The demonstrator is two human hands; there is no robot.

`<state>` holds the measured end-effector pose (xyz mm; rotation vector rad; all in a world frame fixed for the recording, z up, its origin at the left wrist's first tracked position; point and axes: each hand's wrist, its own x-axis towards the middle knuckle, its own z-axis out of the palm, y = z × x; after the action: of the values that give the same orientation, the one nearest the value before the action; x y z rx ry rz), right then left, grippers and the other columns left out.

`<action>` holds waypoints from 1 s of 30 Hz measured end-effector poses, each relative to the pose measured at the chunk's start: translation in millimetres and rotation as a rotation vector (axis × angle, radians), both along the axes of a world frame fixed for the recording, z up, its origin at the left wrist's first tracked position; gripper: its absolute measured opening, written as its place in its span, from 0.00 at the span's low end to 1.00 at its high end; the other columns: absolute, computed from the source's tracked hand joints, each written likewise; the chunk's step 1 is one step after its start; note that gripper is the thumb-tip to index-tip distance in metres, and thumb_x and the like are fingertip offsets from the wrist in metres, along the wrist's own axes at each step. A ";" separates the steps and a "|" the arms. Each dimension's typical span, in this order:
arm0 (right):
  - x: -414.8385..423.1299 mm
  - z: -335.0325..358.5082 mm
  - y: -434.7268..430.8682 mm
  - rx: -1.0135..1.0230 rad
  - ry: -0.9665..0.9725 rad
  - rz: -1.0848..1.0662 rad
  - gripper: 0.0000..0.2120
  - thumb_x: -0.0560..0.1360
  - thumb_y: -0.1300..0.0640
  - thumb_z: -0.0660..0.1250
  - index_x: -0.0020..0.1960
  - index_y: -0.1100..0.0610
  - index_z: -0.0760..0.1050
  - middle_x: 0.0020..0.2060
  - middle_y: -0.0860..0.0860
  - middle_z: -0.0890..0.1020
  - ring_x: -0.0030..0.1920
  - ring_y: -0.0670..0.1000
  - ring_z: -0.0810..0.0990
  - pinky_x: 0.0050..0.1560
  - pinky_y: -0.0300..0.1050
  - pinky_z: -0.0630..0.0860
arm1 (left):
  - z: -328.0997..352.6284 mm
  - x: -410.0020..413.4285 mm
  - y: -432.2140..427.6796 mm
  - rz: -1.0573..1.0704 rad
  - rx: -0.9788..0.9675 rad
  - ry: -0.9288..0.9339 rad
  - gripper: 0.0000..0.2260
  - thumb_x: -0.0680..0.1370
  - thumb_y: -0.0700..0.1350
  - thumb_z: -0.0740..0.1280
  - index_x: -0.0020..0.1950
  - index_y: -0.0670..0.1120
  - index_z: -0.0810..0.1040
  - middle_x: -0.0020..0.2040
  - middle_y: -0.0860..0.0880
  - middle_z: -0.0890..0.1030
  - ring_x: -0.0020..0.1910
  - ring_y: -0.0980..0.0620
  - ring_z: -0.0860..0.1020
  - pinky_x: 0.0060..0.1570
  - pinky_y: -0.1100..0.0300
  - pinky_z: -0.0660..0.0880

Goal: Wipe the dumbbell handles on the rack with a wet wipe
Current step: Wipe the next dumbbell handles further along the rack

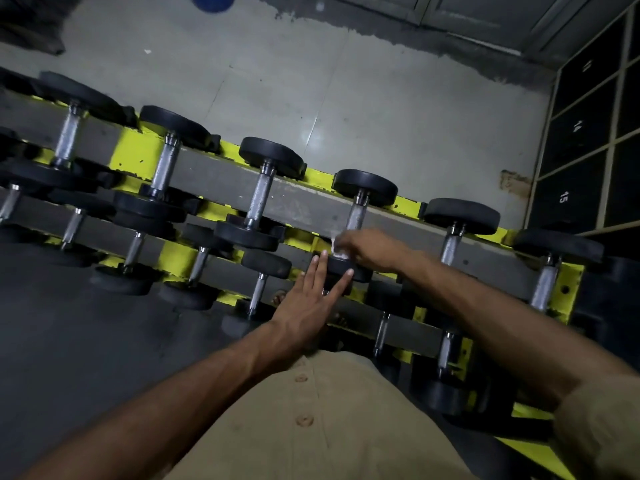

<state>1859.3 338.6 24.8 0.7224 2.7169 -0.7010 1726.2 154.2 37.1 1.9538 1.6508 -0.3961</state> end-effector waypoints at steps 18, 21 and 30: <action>-15.2 16.7 43.7 0.336 -0.128 0.109 0.17 0.79 0.59 0.61 0.66 0.52 0.77 0.64 0.49 0.80 0.56 0.55 0.82 0.37 0.46 0.75 | -10.7 7.7 -6.8 0.088 0.042 -0.039 0.50 0.79 0.32 0.64 0.82 0.54 0.27 0.75 0.32 0.22 0.82 0.31 0.35 0.81 0.40 0.56; -13.3 0.4 20.0 0.177 -0.133 0.158 0.16 0.83 0.48 0.57 0.64 0.52 0.77 0.62 0.51 0.80 0.53 0.53 0.82 0.36 0.41 0.72 | -8.8 8.3 -6.3 0.088 0.029 -0.031 0.49 0.80 0.34 0.65 0.82 0.53 0.28 0.77 0.32 0.23 0.82 0.32 0.34 0.81 0.40 0.55; -28.4 18.8 43.4 0.448 -0.227 -0.014 0.09 0.80 0.56 0.62 0.57 0.52 0.79 0.54 0.49 0.83 0.48 0.56 0.84 0.35 0.46 0.74 | -5.2 8.2 -5.1 0.085 0.023 -0.033 0.49 0.80 0.33 0.64 0.83 0.53 0.28 0.77 0.31 0.25 0.82 0.31 0.35 0.81 0.40 0.54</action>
<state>1830.9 382.0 43.6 0.8548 2.6747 0.0019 1734.4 149.1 32.0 1.8890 1.7175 -0.3129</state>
